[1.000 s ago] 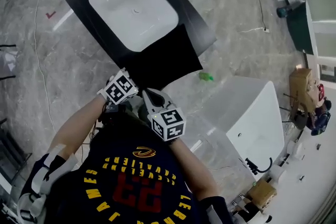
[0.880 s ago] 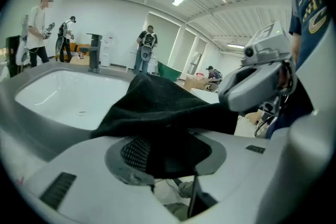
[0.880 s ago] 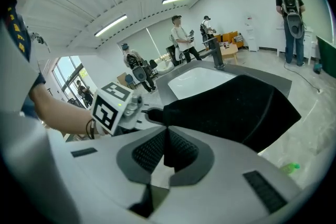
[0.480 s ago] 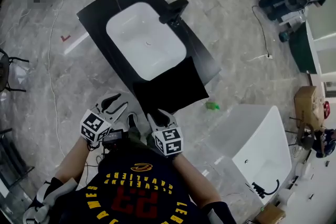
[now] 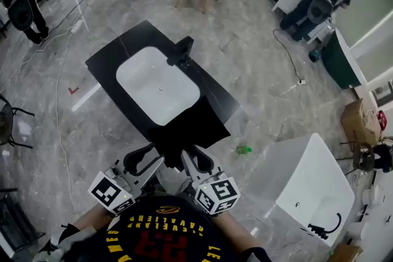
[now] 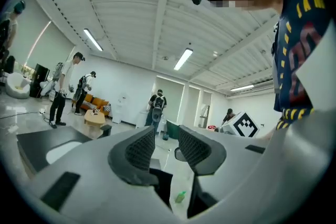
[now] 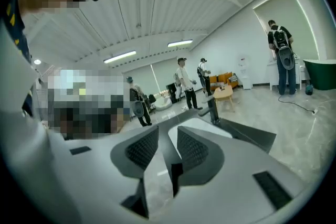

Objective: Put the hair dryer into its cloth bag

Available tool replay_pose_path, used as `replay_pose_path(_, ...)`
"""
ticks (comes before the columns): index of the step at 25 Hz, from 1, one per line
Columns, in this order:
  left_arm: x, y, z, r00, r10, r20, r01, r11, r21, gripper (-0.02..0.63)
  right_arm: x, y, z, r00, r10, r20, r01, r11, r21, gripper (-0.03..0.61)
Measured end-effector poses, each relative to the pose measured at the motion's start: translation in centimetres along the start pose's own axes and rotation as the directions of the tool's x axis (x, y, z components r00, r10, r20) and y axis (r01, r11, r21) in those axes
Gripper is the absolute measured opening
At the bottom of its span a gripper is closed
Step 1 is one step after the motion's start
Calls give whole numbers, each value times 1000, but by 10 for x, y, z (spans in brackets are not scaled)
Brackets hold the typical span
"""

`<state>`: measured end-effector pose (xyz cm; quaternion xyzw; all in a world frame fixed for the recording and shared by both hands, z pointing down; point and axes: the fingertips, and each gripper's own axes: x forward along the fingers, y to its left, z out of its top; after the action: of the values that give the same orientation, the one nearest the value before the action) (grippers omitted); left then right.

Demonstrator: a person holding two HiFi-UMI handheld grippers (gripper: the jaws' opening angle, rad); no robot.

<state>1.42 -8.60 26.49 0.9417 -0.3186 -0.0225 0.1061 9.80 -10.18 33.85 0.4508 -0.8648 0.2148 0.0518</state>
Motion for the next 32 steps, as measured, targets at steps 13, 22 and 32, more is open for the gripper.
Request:
replay_pose_path(13, 59, -93, 13, 998, -56, 7, 56, 998, 6, 3, -100, -13, 68, 963, 11, 270, 18, 994, -105, 8)
replay_pose_path(22, 63, -112, 14, 1000, -16, -11, 17, 996, 83, 3, -120, -14, 84, 941, 49, 336, -2, 990, -139, 8)
replay_pose_path(32, 63, -111, 8, 1000, 16, -7, -16, 998, 66, 3, -119, -13, 80, 944, 77, 321, -26, 987, -158, 8)
